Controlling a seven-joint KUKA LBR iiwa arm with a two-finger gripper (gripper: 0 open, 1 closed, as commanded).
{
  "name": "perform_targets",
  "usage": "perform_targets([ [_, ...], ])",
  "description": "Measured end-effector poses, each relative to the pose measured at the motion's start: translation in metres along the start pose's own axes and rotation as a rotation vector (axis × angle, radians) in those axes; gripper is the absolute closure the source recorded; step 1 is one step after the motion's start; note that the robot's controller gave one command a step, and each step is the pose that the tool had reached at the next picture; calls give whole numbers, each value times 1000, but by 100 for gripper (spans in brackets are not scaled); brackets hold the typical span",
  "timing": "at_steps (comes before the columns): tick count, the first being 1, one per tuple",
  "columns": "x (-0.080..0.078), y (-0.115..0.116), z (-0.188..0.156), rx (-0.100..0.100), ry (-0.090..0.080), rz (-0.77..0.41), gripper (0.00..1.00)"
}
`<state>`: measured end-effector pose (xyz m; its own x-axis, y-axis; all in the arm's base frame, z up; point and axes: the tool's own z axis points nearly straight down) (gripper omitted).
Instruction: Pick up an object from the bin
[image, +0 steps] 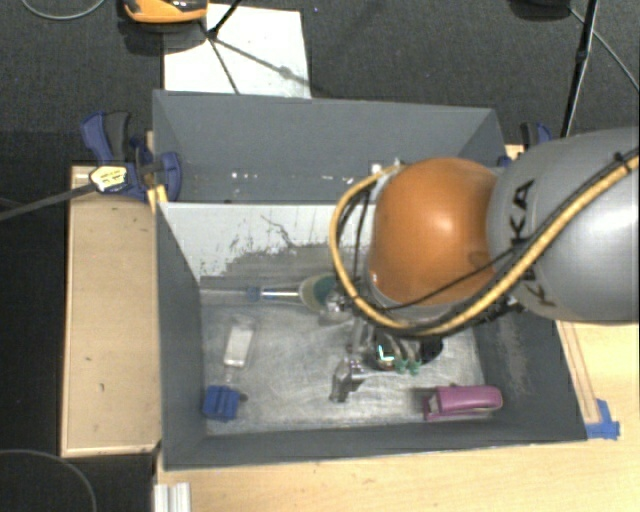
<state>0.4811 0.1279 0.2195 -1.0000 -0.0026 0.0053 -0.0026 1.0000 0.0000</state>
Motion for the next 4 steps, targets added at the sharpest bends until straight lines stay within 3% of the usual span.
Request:
perform_targets([
  [1, -38, 55, 149, 0, -8, -461, 0],
  [2, -103, 118, 116, -1, -16, -674, 0],
  [3, -96, 113, 113, 2, -11, -1199, 0],
  [4, -87, 117, 149, 2, -6, -1607, 0],
])
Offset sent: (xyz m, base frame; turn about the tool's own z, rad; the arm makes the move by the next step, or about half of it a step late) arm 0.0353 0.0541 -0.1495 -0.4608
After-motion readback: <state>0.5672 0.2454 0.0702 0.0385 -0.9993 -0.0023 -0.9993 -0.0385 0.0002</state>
